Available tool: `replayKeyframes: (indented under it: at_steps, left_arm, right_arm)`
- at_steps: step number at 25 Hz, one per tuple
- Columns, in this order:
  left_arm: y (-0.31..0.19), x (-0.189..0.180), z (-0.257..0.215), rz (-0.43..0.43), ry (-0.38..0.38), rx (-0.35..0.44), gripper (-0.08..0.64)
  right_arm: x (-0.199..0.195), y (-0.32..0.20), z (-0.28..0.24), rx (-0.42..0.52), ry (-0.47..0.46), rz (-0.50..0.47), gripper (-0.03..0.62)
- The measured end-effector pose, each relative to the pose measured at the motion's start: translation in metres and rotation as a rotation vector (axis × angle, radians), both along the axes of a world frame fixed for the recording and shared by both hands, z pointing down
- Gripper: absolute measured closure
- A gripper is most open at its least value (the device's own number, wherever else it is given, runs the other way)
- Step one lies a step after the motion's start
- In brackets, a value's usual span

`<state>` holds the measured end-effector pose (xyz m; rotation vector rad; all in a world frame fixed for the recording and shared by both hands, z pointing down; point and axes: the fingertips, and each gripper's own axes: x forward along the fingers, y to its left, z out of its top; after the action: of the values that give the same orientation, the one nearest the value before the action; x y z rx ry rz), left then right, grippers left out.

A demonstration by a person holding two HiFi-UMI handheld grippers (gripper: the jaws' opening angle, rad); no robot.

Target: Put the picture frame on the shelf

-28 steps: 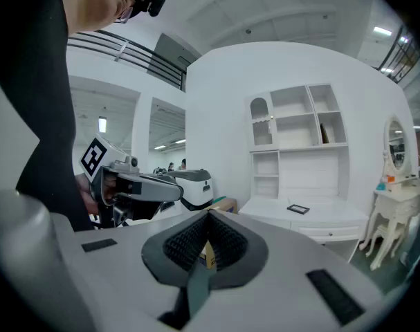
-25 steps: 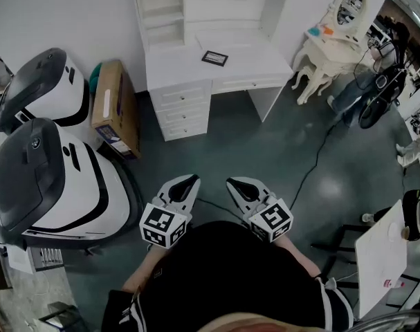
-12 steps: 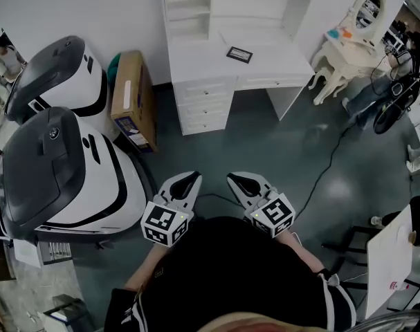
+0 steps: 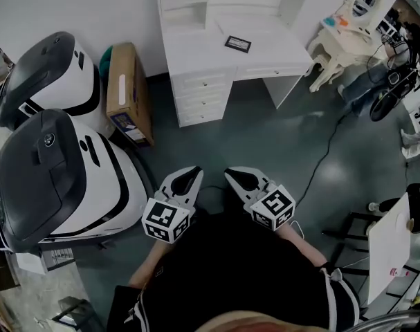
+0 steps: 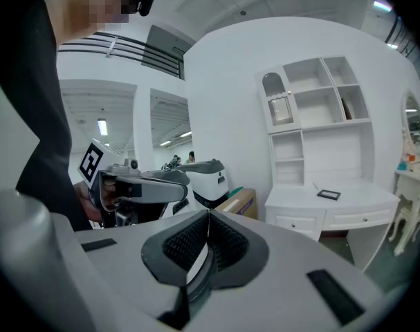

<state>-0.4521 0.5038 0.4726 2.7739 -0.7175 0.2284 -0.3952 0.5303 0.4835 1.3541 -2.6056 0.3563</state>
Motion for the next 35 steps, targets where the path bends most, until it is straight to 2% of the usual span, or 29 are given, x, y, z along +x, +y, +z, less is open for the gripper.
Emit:
replayKeyframes:
  at_steps: [6, 13, 19, 25, 30, 35]
  left_arm:
    - [-0.029, 0.003, 0.005, -0.021, -0.015, -0.011, 0.537]
    - [-0.081, 0.041, 0.004, -0.026, -0.008, -0.017, 0.537]
    - [-0.132, 0.101, -0.013, 0.005, -0.012, 0.018, 0.537]
    - [-0.172, 0.170, -0.020, 0.027, -0.001, -0.010, 0.537]
    - [-0.205, 0.221, -0.020, 0.014, -0.017, -0.015, 0.537]
    - [-0.235, 0.266, -0.018, 0.004, -0.017, -0.009, 0.537]
  right_arm:
    - [-0.003, -0.026, 0.008, -0.020, -0.004, -0.066, 0.572]
    - [0.036, -0.085, -0.001, 0.012, -0.024, -0.073, 0.572]
    - [0.092, -0.130, -0.008, 0.021, -0.039, -0.060, 0.572]
    - [0.157, -0.171, -0.009, 0.000, -0.057, -0.053, 0.572]
    - [0.210, -0.197, -0.005, -0.009, -0.060, -0.056, 0.572]
    - [0.266, -0.212, 0.013, -0.046, -0.071, -0.008, 0.572]
